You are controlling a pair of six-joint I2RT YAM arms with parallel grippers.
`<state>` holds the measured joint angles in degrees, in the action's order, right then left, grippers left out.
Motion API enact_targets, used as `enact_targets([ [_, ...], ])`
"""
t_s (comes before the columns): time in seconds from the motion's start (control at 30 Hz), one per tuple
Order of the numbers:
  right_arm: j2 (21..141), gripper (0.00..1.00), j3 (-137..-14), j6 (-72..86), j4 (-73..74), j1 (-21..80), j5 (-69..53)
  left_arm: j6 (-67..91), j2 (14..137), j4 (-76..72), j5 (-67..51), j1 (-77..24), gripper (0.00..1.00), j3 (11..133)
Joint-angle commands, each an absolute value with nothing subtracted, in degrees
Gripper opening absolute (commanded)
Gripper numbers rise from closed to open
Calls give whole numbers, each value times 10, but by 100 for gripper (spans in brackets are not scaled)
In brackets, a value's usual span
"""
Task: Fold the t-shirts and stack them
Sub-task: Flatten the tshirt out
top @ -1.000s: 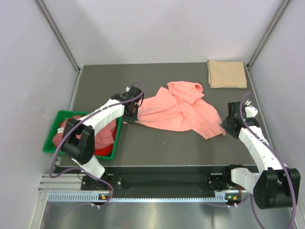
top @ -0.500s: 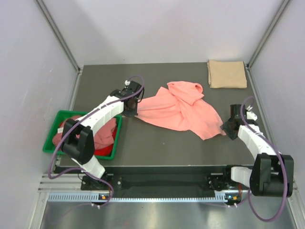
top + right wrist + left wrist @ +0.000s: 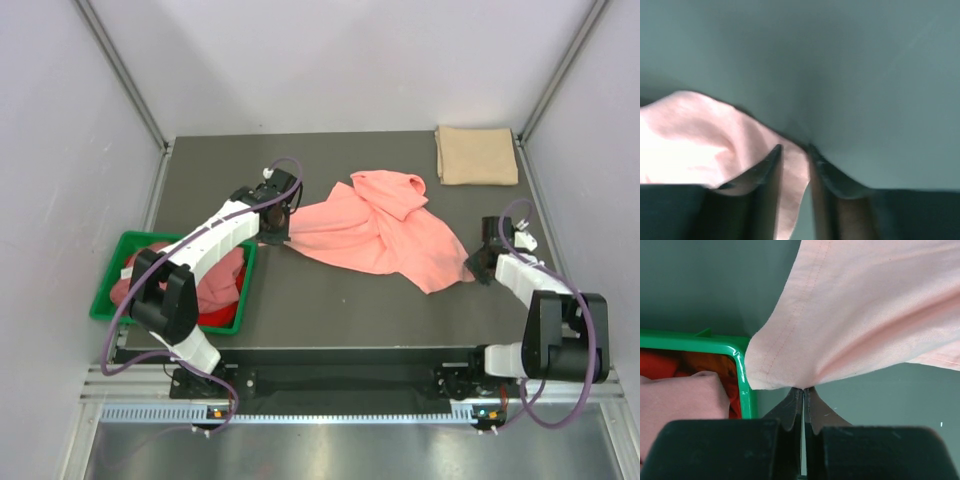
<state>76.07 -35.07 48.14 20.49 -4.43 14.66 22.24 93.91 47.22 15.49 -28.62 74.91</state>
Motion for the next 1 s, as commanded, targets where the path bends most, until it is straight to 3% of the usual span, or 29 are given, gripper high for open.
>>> enact_targets([
  [0.0, 794, 24, -334, 488, 198, -52, 141, 212, 932, 483, 156, -286, 0, 769],
  [0.07, 786, 5, -326, 487, 193, -53, 144, 212, 929, 483, 156, -286, 0, 768],
  [0.1, 782, 1, -325, 487, 192, -54, 148, 212, 927, 483, 153, -286, 0, 767],
  [0.43, 641, 0, -398, 443, 314, -73, 221, 205, 909, 451, 45, -294, 0, 760],
  [0.77, 584, 0, -453, 385, 369, -183, 252, 222, 934, 414, -10, -330, 0, 719],
  [0.83, 571, 0, -455, 374, 367, -199, 240, 223, 943, 417, -5, -340, 0, 719],
  [0.97, 562, 0, -409, 326, 309, -202, 51, 229, 947, 424, 32, -342, 0, 722],
])
